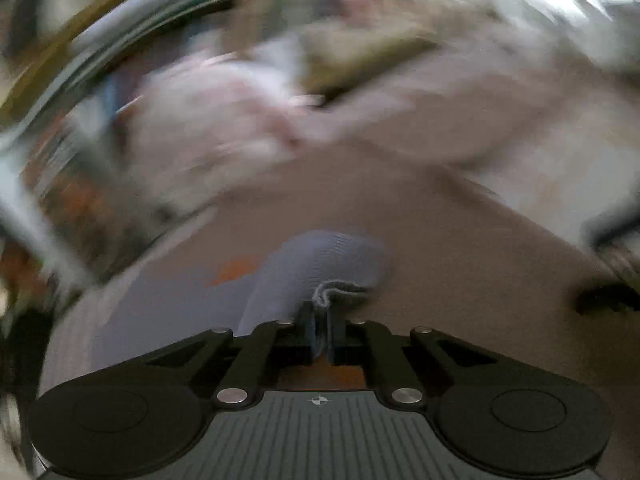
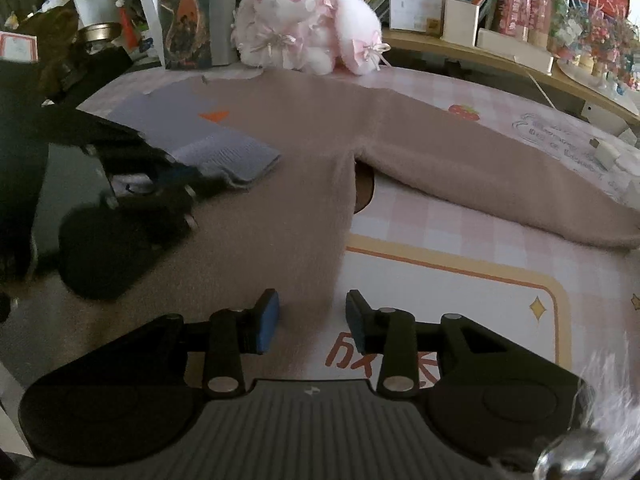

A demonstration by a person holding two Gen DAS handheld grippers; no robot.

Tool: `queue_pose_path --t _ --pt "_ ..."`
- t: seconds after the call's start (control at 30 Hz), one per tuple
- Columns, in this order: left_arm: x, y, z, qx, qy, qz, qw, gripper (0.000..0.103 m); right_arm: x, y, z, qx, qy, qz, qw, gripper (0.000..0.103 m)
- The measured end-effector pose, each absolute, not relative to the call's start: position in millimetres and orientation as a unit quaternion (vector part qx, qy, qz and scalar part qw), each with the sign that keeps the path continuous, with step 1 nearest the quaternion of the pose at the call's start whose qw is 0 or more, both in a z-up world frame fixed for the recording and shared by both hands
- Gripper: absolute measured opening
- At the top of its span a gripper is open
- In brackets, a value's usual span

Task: Fold clothes
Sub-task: 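Lower the lifted sweater onto the mat and open both tools to spread it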

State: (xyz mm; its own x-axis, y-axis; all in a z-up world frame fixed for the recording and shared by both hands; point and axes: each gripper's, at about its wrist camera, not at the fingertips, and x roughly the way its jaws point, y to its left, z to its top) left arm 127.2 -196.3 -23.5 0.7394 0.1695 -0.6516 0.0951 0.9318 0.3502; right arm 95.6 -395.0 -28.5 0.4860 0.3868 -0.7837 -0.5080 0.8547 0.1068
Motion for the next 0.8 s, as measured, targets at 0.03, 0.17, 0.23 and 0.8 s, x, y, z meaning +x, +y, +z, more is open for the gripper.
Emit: queue_pose_path --t 0.03,0.17,0.23,0.8 --pt "128 -171 -12 0.139 0.353 0.05 0.924 0.006 95 -394 -28 -0.069 0.436 0.255 0.86 0.036" --pt "110 -57 30 0.053 0.311 0.167 0.934 0.006 87 -393 -28 -0.059 0.441 0.225 0.867 0.035" --pt "96 -1 41 0.041 0.305 0.212 0.928 0.006 83 -392 -28 -0.053 0.443 0.208 0.87 0.035" --pt "33 206 46 0.028 0.306 0.345 0.887 0.011 48 -371 -22 -0.029 0.469 0.075 0.88 0.036"
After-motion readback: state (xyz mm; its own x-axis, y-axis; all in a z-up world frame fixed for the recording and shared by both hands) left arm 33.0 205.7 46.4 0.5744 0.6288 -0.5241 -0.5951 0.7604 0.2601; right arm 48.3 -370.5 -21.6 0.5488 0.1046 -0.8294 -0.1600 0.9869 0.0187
